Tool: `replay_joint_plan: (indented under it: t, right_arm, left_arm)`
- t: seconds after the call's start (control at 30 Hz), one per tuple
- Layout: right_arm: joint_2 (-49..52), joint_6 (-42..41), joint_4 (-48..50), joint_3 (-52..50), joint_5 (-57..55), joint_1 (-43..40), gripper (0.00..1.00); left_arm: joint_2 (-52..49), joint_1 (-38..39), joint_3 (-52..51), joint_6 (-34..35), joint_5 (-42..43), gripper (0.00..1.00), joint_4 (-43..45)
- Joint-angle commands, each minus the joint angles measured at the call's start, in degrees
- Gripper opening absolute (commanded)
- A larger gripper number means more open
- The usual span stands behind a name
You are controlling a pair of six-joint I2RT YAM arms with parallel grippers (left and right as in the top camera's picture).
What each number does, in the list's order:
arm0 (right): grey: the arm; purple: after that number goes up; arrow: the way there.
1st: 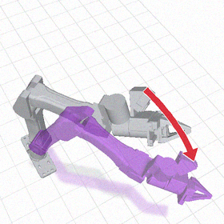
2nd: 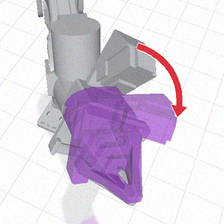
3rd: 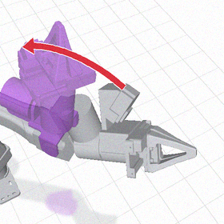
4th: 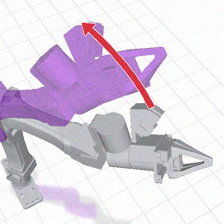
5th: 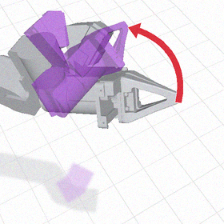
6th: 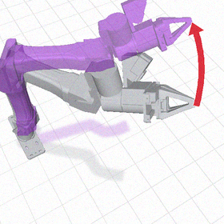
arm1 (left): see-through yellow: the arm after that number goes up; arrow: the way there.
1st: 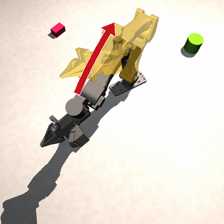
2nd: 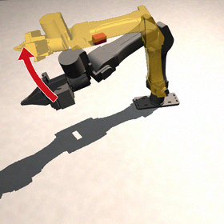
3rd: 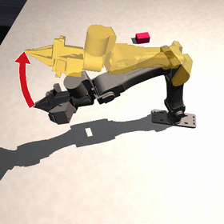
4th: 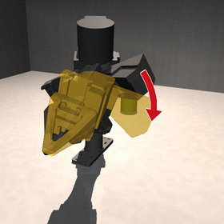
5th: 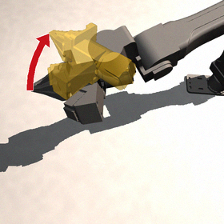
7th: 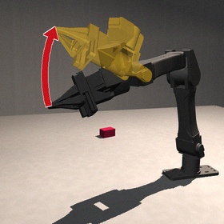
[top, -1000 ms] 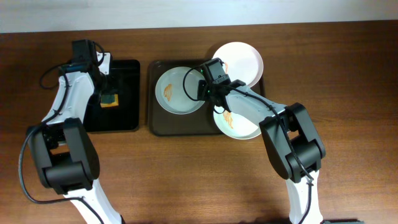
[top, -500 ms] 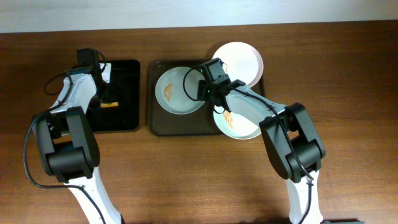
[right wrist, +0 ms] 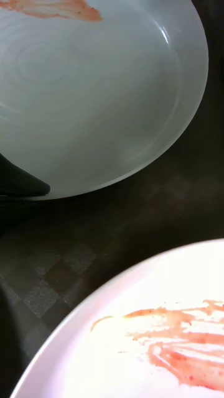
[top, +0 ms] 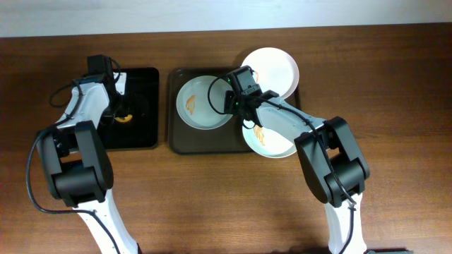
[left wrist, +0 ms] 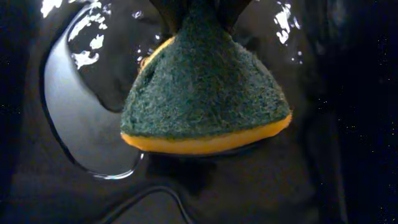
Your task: Clean dirty plates on tray and stack at the side
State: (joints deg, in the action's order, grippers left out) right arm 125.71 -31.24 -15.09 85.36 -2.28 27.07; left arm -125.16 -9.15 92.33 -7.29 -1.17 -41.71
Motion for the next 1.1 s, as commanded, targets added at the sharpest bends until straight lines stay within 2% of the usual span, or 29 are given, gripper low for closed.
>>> replay_joint_plan:
  t: [0.0, 0.1, 0.3, 0.53, 0.7, 0.73, 0.9, 1.07]
  right_arm:
    - [1.1, 0.3, 0.0, 0.7, 0.1, 0.0, 0.04]
    - [1.1, 0.3, 0.0, 0.7, 0.1, -0.1, 0.04]
    - [1.1, 0.3, 0.0, 0.8, 0.2, -0.1, 0.04]
    - [1.1, 0.3, -0.1, 0.8, 2.2, -0.1, 0.04]
    - [1.1, 0.3, -0.3, 0.8, 5.8, -0.2, 0.04]
    - [1.1, 0.3, -0.5, 0.8, 9.0, -0.7, 0.04]
    - [1.1, 0.3, -1.0, 0.7, 15.6, -3.0, 0.04]
    - [1.1, 0.5, -1.0, 0.7, 20.4, -4.4, 0.04]
  left_arm:
    - [1.1, -0.4, 4.4, 0.1, -0.5, 0.01, -2.5]
    - [2.7, -0.4, 7.6, 0.1, 0.9, 0.01, -6.2]
    - [3.2, -0.4, 7.8, 0.2, 9.0, 0.01, -10.9]
    - [3.2, -0.4, 7.8, 5.2, 10.5, 0.01, -13.9]
    - [3.5, 0.0, 8.3, 4.9, 22.2, 0.01, -13.7]
    - [3.7, 0.3, 8.9, 3.8, 26.7, 0.01, -13.1]
    - [3.9, 1.8, 10.2, 3.1, 36.6, 0.01, -11.9]
    - [3.8, 6.8, 10.1, 2.3, 37.9, 0.01, -8.9]
